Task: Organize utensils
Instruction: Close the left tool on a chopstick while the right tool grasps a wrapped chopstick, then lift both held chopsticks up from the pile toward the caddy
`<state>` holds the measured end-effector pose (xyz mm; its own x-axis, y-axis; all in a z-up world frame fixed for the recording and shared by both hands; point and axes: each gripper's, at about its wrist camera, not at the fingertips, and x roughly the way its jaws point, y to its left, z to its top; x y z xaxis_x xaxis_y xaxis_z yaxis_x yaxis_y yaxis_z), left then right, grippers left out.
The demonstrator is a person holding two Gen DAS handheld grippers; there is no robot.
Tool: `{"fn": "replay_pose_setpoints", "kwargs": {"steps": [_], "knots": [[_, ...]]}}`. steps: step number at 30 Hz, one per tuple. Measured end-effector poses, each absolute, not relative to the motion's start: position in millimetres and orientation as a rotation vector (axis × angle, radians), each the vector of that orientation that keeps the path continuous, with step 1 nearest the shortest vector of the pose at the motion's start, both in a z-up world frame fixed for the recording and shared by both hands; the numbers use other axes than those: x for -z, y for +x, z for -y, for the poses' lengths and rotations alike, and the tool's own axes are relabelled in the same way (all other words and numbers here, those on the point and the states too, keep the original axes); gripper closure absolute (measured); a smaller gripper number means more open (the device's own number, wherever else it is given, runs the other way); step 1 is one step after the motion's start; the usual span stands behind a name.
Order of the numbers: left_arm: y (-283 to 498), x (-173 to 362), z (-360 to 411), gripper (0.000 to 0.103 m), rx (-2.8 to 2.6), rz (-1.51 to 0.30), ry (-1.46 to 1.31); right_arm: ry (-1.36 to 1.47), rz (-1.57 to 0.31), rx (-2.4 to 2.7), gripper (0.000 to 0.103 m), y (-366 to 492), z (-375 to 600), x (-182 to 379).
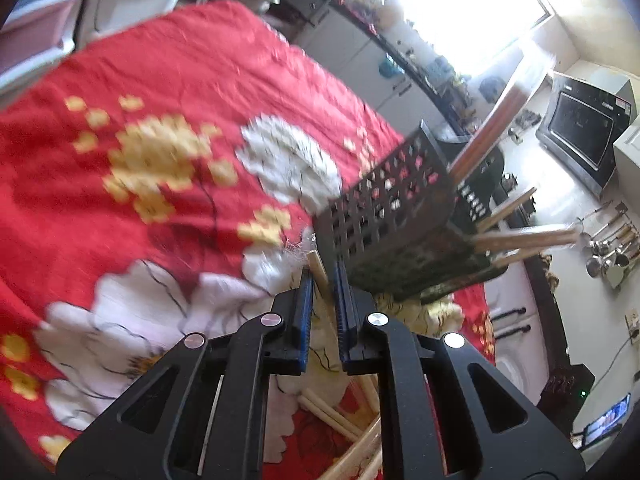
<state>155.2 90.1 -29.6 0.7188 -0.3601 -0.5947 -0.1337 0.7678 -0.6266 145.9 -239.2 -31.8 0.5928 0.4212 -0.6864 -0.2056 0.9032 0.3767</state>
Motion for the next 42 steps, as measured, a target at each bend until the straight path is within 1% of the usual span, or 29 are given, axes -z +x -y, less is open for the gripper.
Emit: {"fn": "replay_pose_setpoints", "kwargs": {"steps": [12,18,42], "knots": [[129.8,-21.5,-113.7,0.098,0.081,-0.593,-0.659,0.215,-0.754,-0.416,0.096,139.9,226.1,-4.2],[118.2,-39.4,-117.0,0.099,0.071,-0.536,-0.641,0.197,-0.717,-0.44,0.097,137.8,220.8,-17.7],[93.0,-83.8,-96.2,0.099,0.162,-0.438,-0.58,0.159,-0.582,-0.508,0.097,127.7,207.6,-65.3]]}}
